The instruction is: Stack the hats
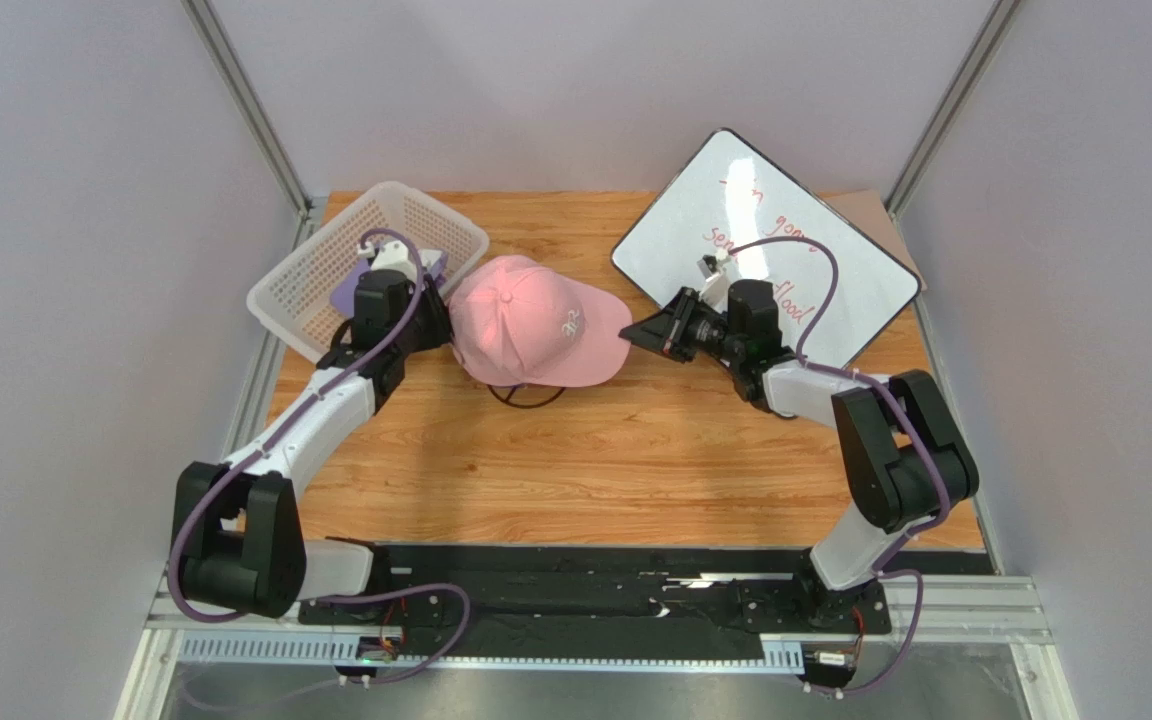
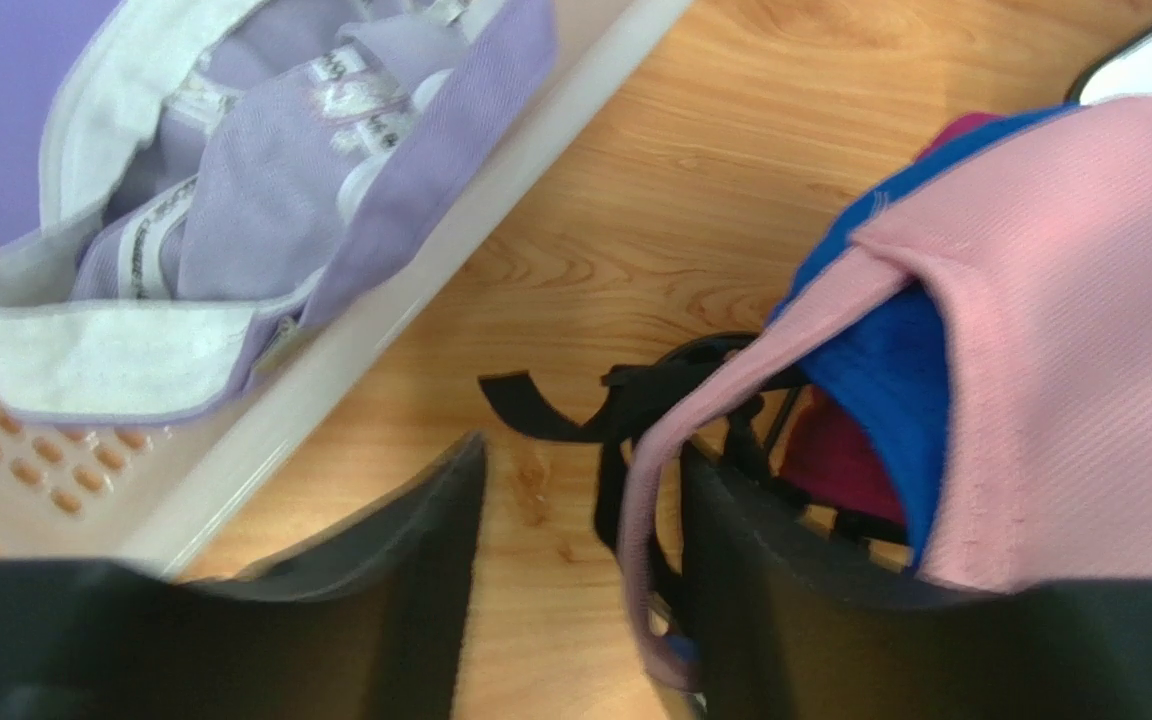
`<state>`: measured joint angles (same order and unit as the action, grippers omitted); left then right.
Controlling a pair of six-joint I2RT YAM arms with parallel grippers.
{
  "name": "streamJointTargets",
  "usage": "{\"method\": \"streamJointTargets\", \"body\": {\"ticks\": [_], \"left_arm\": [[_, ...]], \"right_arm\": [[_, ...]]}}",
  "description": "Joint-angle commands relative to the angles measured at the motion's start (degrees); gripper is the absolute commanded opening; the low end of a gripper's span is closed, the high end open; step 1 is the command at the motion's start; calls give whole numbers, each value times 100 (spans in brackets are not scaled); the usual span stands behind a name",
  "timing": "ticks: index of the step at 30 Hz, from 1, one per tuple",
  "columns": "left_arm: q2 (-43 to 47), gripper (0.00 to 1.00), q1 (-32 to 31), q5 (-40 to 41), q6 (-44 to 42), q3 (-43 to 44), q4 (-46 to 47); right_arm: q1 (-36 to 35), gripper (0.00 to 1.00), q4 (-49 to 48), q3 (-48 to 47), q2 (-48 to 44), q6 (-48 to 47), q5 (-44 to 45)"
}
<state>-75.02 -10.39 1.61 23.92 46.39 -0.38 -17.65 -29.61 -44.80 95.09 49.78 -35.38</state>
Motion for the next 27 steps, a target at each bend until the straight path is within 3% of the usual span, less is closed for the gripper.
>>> {"method": "streamJointTargets", "body": {"ticks": [1,4,7,16,21,24,27], "left_arm": [[312,73,46,243,-11,213,-577],[628,96,55,419,51,107,-691],[962,100,55,595,104,46,-884],[1999,100,81,1034,332,-95,-1368],[2501,100,81,633,175,-165,-1272],[2791,100,20,149,16,-201,-1061],[2949,100,-129,409,-81,-148,-1113]], "right_arm": [[95,33,772,-266,-262,-407,663],[113,55,939,-319,-394,-504,751],[113,66,1246,-372,-561,-662,953],[113,70,2134,-302,-1658,-1295,1832],[69,69,2547,-302,-2344,-1698,1797],[-203,69,2863,-477,-2556,-1980,1815],[-668,69,3145,-644,-2670,-2095,1946]]}}
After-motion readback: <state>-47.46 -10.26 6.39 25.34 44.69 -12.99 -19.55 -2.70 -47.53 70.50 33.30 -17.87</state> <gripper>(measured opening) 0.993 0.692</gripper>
